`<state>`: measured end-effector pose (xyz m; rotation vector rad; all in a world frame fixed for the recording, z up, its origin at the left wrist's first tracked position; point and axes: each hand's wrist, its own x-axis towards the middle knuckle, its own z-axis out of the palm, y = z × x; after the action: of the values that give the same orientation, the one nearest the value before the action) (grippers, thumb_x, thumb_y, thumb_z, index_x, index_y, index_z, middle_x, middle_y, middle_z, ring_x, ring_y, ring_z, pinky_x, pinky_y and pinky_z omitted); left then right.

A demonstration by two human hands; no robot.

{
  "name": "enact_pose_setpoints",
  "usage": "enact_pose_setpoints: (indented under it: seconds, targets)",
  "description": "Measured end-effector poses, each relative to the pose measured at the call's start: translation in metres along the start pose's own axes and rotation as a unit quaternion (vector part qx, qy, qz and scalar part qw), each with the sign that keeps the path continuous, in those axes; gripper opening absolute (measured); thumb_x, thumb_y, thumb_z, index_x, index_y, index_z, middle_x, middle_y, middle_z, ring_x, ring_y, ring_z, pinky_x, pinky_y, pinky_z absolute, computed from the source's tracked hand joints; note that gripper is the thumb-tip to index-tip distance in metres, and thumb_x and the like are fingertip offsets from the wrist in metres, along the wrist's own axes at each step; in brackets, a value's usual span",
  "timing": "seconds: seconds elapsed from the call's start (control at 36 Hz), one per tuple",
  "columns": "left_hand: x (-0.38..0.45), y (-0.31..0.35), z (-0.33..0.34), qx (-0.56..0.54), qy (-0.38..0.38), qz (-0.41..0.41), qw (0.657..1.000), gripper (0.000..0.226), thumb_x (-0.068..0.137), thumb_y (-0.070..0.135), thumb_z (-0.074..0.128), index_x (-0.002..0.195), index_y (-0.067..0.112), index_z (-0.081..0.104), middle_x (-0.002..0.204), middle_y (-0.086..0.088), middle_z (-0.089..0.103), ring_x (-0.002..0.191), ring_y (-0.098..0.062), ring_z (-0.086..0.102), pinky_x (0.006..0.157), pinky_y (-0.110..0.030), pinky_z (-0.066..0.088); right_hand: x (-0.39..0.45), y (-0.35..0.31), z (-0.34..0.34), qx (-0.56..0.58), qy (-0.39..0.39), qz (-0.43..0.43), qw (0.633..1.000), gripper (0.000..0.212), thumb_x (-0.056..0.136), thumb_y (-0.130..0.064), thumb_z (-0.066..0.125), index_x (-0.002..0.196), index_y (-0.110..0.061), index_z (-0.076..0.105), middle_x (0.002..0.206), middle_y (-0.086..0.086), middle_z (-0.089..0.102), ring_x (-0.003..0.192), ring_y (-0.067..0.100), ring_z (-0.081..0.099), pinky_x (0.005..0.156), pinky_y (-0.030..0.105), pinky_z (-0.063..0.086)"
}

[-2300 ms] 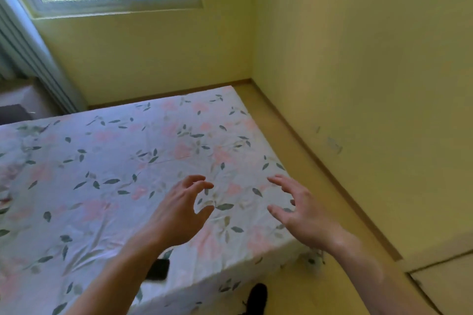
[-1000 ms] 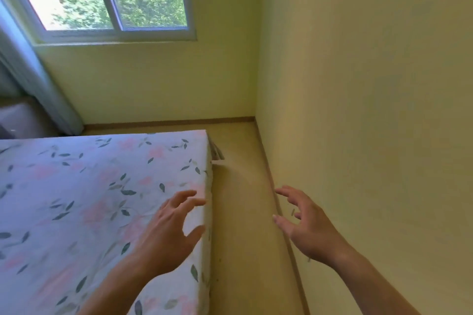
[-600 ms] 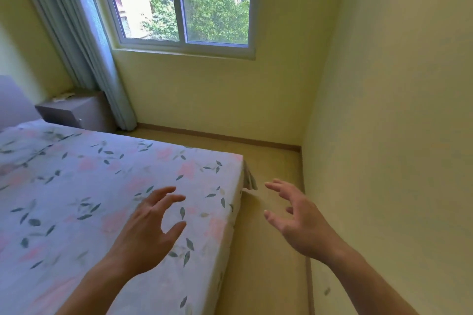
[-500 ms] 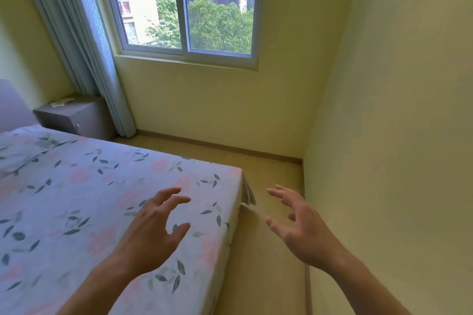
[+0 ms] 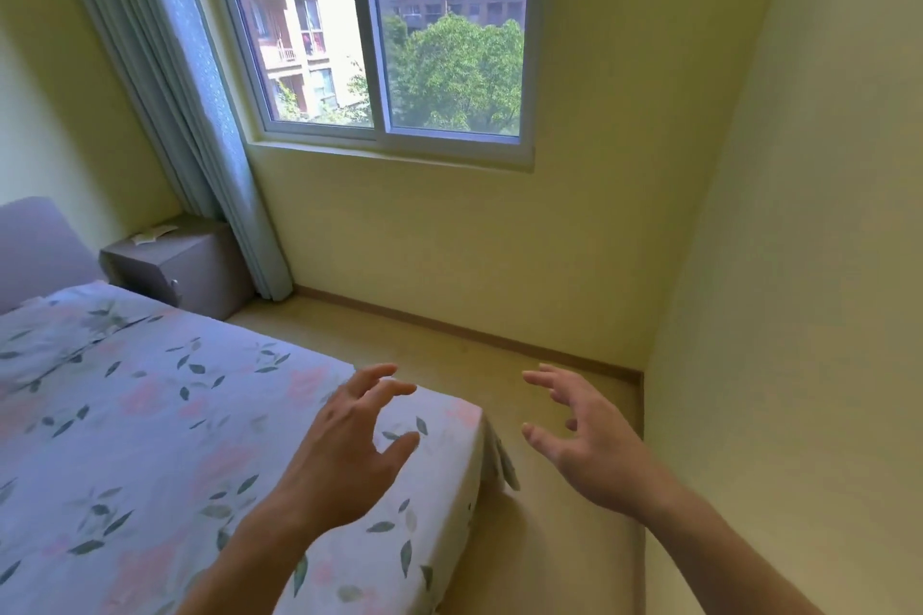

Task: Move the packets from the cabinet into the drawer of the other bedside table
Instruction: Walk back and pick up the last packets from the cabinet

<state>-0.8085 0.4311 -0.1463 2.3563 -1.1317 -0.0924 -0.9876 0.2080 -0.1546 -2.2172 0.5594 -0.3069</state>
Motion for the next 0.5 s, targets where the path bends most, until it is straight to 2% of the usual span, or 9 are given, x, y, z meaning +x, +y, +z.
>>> enact_pose_setpoints:
  seconds: [0.19, 0.25, 0.31, 0.42, 0.5]
  targets:
    - [0.054, -0.014, -0.002, 0.008, 0.063, -0.094, 0.994, 0.047, 0.089, 0.046, 0.07, 0.133, 0.043, 0.052, 0.152, 0.023, 0.035, 0.132, -0.001, 0.039, 0.111, -0.028, 0.037, 0.123, -0.002, -0.021, -0.018, -0.088, -0.072, 0.993, 0.06, 0.091, -0.044, 0.069, 0.145, -0.049, 0.042, 0.155, -0.032, 0.027, 0.144, 0.001, 0.034, 0.119, 0.045, 0.038]
    - [0.071, -0.024, -0.002, 0.019, 0.071, -0.122, 0.99, 0.047, 0.089, 0.046, 0.07, 0.133, 0.043, 0.052, 0.152, 0.023, 0.035, 0.135, -0.004, 0.04, 0.112, -0.03, 0.037, 0.158, -0.002, -0.024, -0.019, -0.106, -0.088, 0.99, 0.06, 0.091, -0.044, 0.069, 0.144, -0.05, 0.041, 0.155, -0.034, 0.027, 0.143, 0.001, 0.034, 0.119, 0.045, 0.038]
    - [0.089, -0.037, -0.001, 0.023, 0.08, -0.148, 0.986, 0.047, 0.088, 0.046, 0.071, 0.131, 0.044, 0.053, 0.151, 0.025, 0.034, 0.136, -0.005, 0.041, 0.112, -0.029, 0.037, 0.193, 0.004, -0.026, -0.024, -0.12, -0.103, 0.987, 0.06, 0.091, -0.044, 0.069, 0.144, -0.051, 0.041, 0.154, -0.036, 0.027, 0.142, 0.0, 0.035, 0.119, 0.044, 0.038]
    - [0.134, -0.065, 0.008, 0.011, 0.1, -0.179, 0.979, 0.043, 0.088, 0.043, 0.072, 0.128, 0.043, 0.056, 0.145, 0.029, 0.036, 0.125, 0.002, 0.04, 0.104, -0.021, 0.034, 0.264, 0.019, -0.031, -0.02, -0.137, -0.116, 0.984, 0.059, 0.092, -0.042, 0.069, 0.144, -0.048, 0.043, 0.152, -0.038, 0.028, 0.141, -0.001, 0.036, 0.119, 0.042, 0.038]
    - [0.18, -0.083, 0.021, -0.002, 0.104, -0.195, 0.975, 0.042, 0.088, 0.041, 0.072, 0.127, 0.043, 0.057, 0.144, 0.028, 0.037, 0.127, 0.001, 0.041, 0.101, -0.02, 0.033, 0.315, 0.033, -0.038, -0.019, -0.136, -0.112, 0.984, 0.059, 0.091, -0.04, 0.071, 0.144, -0.046, 0.045, 0.151, -0.038, 0.029, 0.142, -0.002, 0.036, 0.12, 0.04, 0.037]
